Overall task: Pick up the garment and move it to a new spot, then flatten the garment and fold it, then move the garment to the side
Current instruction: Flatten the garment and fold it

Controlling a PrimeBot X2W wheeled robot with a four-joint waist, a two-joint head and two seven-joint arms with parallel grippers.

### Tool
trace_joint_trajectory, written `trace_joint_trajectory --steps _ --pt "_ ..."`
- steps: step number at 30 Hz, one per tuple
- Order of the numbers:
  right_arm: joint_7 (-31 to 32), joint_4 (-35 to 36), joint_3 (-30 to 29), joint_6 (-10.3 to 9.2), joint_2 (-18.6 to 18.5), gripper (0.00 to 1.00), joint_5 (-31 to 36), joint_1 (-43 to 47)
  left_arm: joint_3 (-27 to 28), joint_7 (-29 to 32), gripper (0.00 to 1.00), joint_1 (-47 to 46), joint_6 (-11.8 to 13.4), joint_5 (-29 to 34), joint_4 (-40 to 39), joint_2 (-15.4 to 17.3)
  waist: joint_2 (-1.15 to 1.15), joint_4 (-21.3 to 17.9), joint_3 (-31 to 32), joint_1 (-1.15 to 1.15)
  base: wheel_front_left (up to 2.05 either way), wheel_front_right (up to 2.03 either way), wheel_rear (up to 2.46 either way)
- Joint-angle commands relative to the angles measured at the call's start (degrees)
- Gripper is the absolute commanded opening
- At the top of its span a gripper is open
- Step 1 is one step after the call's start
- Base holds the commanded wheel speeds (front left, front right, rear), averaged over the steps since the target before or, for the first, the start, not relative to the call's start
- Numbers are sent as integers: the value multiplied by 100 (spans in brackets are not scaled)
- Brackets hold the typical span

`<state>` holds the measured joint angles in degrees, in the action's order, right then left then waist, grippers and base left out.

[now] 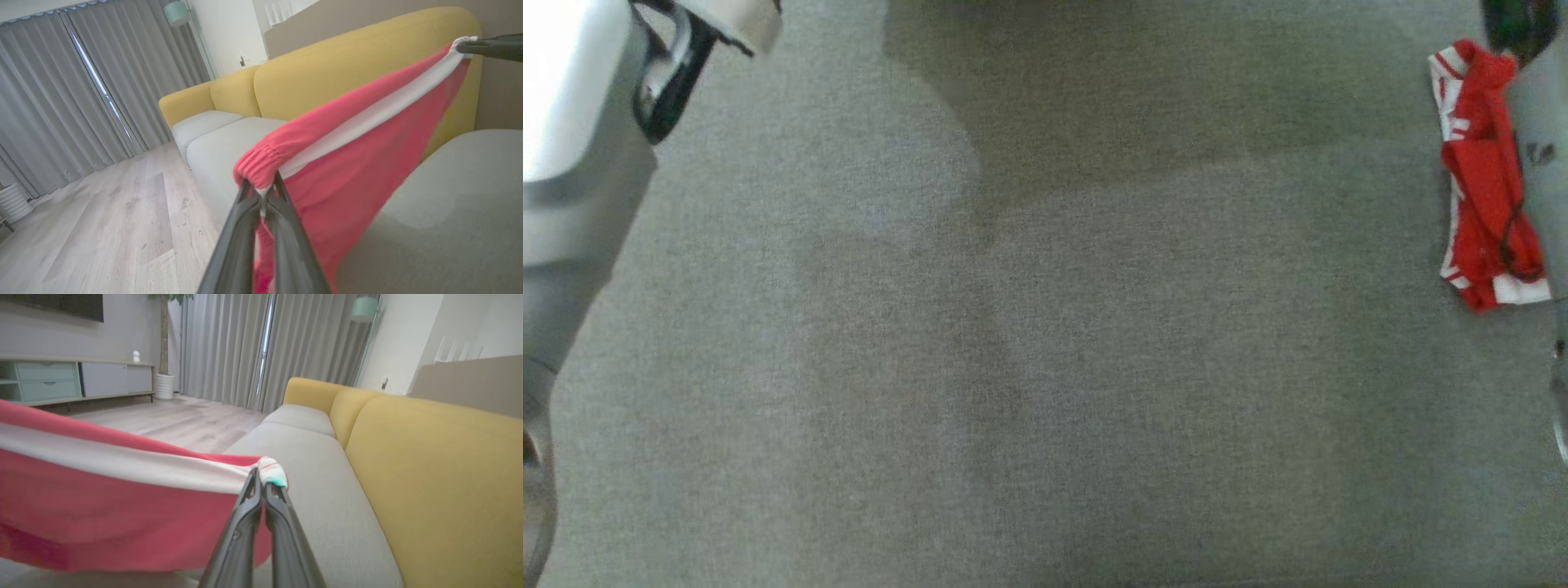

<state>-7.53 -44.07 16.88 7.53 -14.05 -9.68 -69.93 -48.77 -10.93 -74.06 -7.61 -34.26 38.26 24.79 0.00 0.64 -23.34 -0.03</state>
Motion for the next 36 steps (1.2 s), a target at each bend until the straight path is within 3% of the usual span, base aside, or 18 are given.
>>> trace_joint_trajectory --steps 1,8,15,25,36 --pt "-117 70 23 -4 64 0 -29 -59 111 -108 0 -288 13 -41 13 212 0 22 -87 3 0 0 0" --pt "-308 -666 829 -4 8 0 -300 761 -635 -373 0 507 13 -327 391 57 0 -38 260 3 0 0 0" --pt "-140 -795 1605 -4 -374 0 -1000 1503 -913 -404 0 1635 13 -487 139 27 0 11 830 3 0 0 0" --pt "344 -64 2501 -4 -1181 0 -2180 2802 -702 -406 0 3385 96 -303 -681 313 0 -54 1769 3 0 0 0" --pt "623 910 2440 -4 -1851 0 -2724 3987 -923 -354 0 4590 547 -155 -1723 570 0 -163 2410 3 0 0 0"
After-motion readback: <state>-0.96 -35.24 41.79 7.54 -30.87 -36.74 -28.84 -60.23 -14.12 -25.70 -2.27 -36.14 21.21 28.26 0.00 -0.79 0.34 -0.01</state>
